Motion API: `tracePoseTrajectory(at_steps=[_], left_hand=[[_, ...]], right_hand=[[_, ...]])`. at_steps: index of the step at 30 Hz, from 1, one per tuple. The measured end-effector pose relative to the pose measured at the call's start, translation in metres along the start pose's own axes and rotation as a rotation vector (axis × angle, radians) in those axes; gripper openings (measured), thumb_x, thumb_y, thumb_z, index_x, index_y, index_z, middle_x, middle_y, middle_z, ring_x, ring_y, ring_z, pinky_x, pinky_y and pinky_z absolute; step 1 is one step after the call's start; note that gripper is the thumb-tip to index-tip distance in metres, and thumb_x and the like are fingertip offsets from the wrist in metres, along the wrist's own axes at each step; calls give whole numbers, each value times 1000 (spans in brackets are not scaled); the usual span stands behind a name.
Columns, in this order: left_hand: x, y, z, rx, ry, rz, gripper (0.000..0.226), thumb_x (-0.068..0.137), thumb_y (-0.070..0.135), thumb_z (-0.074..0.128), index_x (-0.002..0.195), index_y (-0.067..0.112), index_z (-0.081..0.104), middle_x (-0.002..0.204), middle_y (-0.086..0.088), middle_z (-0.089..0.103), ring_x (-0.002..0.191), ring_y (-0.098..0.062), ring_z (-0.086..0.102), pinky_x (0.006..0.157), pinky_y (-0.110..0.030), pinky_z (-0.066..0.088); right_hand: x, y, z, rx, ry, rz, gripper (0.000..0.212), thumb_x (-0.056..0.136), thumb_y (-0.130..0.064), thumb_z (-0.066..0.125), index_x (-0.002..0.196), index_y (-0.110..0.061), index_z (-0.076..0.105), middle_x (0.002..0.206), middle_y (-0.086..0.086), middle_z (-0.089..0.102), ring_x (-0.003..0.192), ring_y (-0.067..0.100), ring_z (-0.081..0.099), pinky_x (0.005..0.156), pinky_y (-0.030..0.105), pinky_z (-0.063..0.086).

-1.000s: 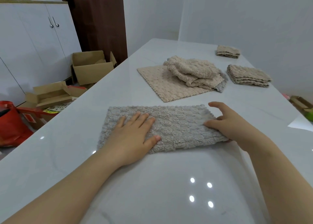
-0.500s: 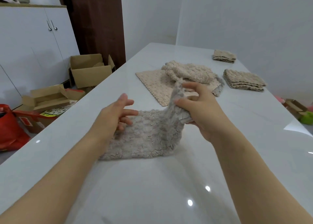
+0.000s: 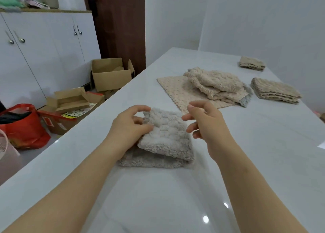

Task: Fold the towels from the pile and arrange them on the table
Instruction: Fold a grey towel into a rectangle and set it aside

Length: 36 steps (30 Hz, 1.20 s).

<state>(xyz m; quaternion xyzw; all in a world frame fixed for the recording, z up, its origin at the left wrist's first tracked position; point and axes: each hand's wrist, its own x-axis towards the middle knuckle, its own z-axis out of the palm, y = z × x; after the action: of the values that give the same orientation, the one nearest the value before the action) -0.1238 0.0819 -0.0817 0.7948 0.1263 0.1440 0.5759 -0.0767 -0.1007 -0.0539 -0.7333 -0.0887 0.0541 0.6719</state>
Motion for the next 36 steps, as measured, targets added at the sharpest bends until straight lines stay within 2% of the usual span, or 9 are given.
tracePoseTrajectory(at_steps=[3,7,11,14,16,19,22,26,36], left_hand=[[3,0,-12,-71,63,19,40,74,4,70,94,38,62,66,0,66,56,-11,61,52,-22,48],[11,-8,-29,156,46,-40,49,73,9,72,108,37,53,73,-5,62,63,-17,57,57,-29,47],[14,-14,-30,290,-3,-63,46,71,10,72,105,35,53,73,-4,62,59,-17,57,52,-27,44],[12,-12,-31,388,4,-74,49,71,15,73,110,35,50,72,2,62,61,-13,58,55,-26,43],[9,-9,-31,512,66,-43,57,72,26,72,120,36,44,85,9,61,75,-13,59,63,-28,44],[3,-3,-23,635,264,235,59,81,37,60,134,31,35,125,6,51,108,-20,51,85,-37,43],[-3,1,-3,754,34,348,56,94,35,42,145,19,24,155,0,17,141,-17,16,113,-37,18],[-3,-16,8,1016,-270,176,54,98,43,19,148,27,7,157,11,0,143,-9,-3,116,-40,8],[-3,-30,12,1013,-275,180,54,98,38,18,148,20,6,158,4,2,144,-15,-3,116,-34,5]], right_hand=[[-2,9,3,-51,14,-12,5,89,-23,55,90,-27,57,73,-2,66,41,5,51,40,15,36],[-2,17,11,-146,2,-62,8,86,-23,56,86,-31,57,73,-3,68,46,-1,52,44,11,39],[-2,21,12,-242,-33,-79,5,85,-26,59,83,-31,59,76,-4,67,67,10,59,72,34,53],[-4,21,14,-387,-29,-133,2,85,-30,58,83,-31,58,74,-12,62,71,9,58,69,31,48],[-6,20,17,-506,50,-262,4,86,-30,55,88,-30,59,81,-14,62,74,9,56,68,27,41],[-8,17,26,-649,81,-506,23,90,-29,48,108,-23,61,110,-9,63,101,12,52,80,24,35],[-4,26,36,-809,-97,-452,40,94,-31,42,132,-18,47,145,-2,41,135,14,29,108,30,23],[-2,47,39,-907,-249,-307,50,97,-37,33,145,-22,26,156,-5,15,143,9,5,113,29,5],[2,60,41,-1005,-294,-272,59,96,-48,28,146,-19,22,157,-3,15,144,11,6,114,30,5]])
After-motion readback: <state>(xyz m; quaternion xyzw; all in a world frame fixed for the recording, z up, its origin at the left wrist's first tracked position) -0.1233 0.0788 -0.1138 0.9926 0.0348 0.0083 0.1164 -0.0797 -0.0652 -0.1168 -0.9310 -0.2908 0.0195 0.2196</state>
